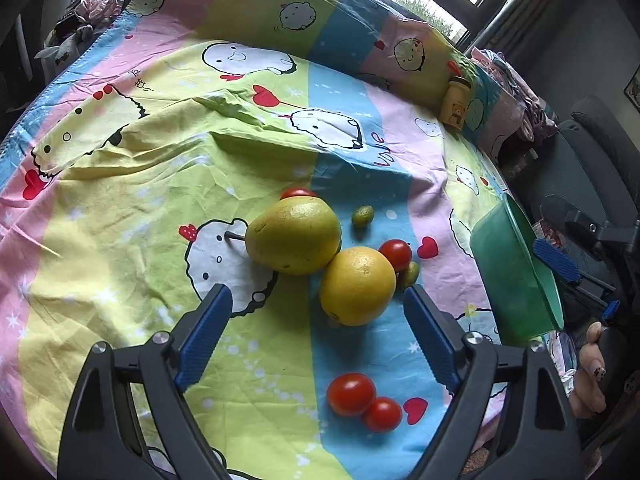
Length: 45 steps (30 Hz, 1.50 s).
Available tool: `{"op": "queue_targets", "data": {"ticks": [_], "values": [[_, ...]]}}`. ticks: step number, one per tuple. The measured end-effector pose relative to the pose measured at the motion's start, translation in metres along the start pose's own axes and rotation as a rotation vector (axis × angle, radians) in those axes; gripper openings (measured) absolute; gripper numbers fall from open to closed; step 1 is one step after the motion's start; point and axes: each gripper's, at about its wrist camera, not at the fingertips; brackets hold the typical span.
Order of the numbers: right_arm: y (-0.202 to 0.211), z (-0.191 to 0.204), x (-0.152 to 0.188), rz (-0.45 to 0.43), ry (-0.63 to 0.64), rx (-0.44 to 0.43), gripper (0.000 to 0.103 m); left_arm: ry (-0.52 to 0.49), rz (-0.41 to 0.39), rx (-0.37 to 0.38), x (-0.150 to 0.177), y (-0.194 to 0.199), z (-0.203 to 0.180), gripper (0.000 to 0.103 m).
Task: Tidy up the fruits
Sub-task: 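Move the right tool to the yellow grapefruit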
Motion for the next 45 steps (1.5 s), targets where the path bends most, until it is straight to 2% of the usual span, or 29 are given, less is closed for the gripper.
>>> {"op": "queue_targets", "data": {"ticks": [2, 4, 8, 16, 21, 25, 26, 29, 39, 45], "values": [[-0.019, 0.007, 0.004, 0.075, -0.015, -0.094, 0.082, 0.019, 0.018, 0.021, 0.0, -0.004, 0.003, 0.088], [-0.037, 0.015, 0.01, 0.141, -0.02, -0.138, 0.082, 0.028, 0.027, 0.022, 0.0, -0.008, 0.004, 0.089], [-0.065, 0.024, 0.024, 0.246, -0.032, -0.158, 0.082, 0.026, 0.048, 0.011, 0.002, -0.016, 0.002, 0.089], [-0.102, 0.021, 0.038, 0.367, -0.086, -0.175, 0.082, 0.025, 0.052, 0.01, 0.004, -0.026, -0.001, 0.089], [-0.109, 0.023, 0.04, 0.384, -0.089, -0.194, 0.082, -0.003, 0.034, -0.016, 0.005, -0.029, -0.005, 0.087], [-0.116, 0.021, 0.043, 0.416, -0.116, -0.196, 0.07, -0.021, 0.027, -0.019, 0.004, -0.032, -0.007, 0.083], [-0.119, 0.021, 0.043, 0.422, -0.12, -0.193, 0.067, -0.018, 0.034, -0.004, 0.005, -0.033, -0.008, 0.079], [-0.122, 0.02, 0.044, 0.433, -0.122, -0.19, 0.063, 0.003, 0.065, 0.034, 0.004, -0.039, -0.007, 0.077], [-0.126, 0.018, 0.046, 0.451, -0.129, -0.199, 0.058, 0.024, 0.075, 0.067, 0.006, -0.04, -0.008, 0.068], [-0.127, 0.016, 0.046, 0.453, -0.135, -0.209, 0.057, 0.029, 0.09, 0.11, 0.006, -0.043, -0.011, 0.054]]}}
Point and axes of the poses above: each gripper's, at about its wrist camera, not at the fingertips, and y roughly against the way its jaws point, z to its left, x to its underside, and after that the axes turned 1 degree about -z, right-handed
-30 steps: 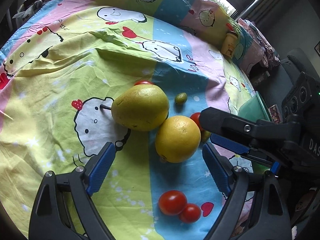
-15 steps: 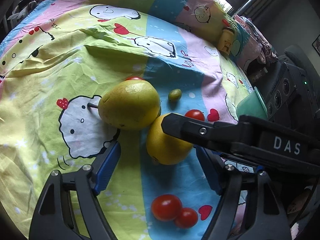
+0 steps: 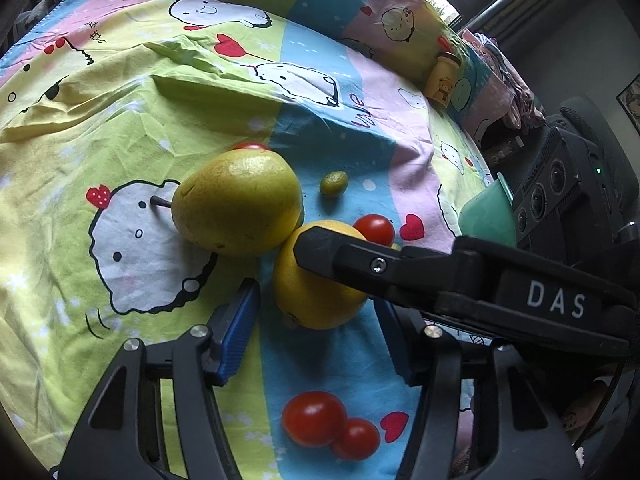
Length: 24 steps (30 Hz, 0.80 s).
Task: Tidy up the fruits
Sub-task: 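Move the right tool to the yellow grapefruit, then close the right tool fingers around the yellow grapefruit and lift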
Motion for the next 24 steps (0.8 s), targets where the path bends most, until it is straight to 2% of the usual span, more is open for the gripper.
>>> {"op": "queue_targets", "data": {"ticks": [1, 8, 24], "values": [[0.0, 0.0, 0.0, -0.001, 0.0, 0.0, 0.057, -0.004, 0.0, 0.003, 0.0, 0.0, -0.001, 0.051], [0.002, 0.002, 0.001, -0.007, 0.011, 0.011, 0.057, -0.011, -0.005, -0.005, 0.002, 0.003, -0.004, 0.052], [0.022, 0.019, 0.007, -0.084, 0.071, -0.008, 0.057, -0.065, -0.088, 0.006, 0.003, 0.023, -0.016, 0.051]]}}
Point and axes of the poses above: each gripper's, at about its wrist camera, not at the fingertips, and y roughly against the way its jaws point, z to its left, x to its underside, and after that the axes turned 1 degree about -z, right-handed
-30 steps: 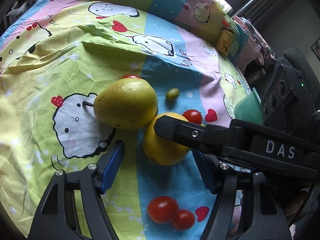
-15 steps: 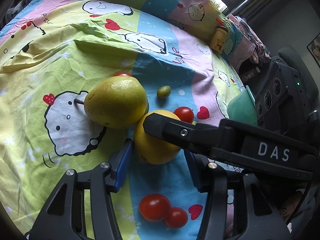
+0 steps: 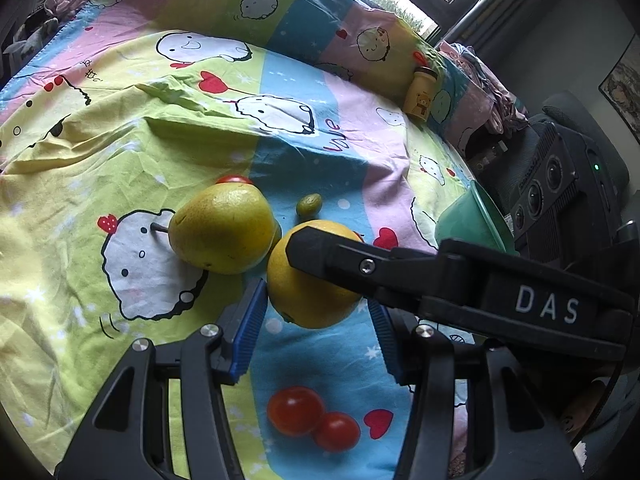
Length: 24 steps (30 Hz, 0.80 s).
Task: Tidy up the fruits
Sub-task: 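Close the right tool fingers around the yellow grapefruit and lift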
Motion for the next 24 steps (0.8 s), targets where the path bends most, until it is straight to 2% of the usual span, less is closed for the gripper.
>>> {"op": "queue_targets", "data": {"ticks": [24], "values": [[0.035, 0.02, 0.007, -0.132, 0.094, 0.0, 0.057, -0.075, -0.131, 0.048, -0.002, 0.022, -0.019, 0.051]]}}
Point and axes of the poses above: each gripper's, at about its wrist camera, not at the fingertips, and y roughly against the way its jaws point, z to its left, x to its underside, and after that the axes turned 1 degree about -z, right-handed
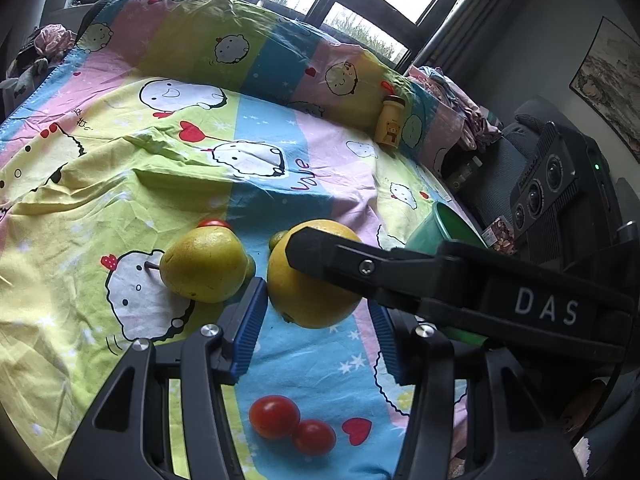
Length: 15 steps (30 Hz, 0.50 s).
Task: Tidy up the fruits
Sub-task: 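Close the right tool fingers around the yellow grapefruit and lift, then carry the grapefruit with the right tool over the green basin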
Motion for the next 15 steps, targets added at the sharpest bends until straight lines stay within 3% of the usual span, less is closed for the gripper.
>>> {"op": "queue_targets", "data": {"ticks": [15], "values": [[0.022, 0.012, 0.002, -0.091, 0.062, -0.008, 0.057, -0.049, -0.099, 0.027, -0.001, 0.016, -0.011, 0.051]]}}
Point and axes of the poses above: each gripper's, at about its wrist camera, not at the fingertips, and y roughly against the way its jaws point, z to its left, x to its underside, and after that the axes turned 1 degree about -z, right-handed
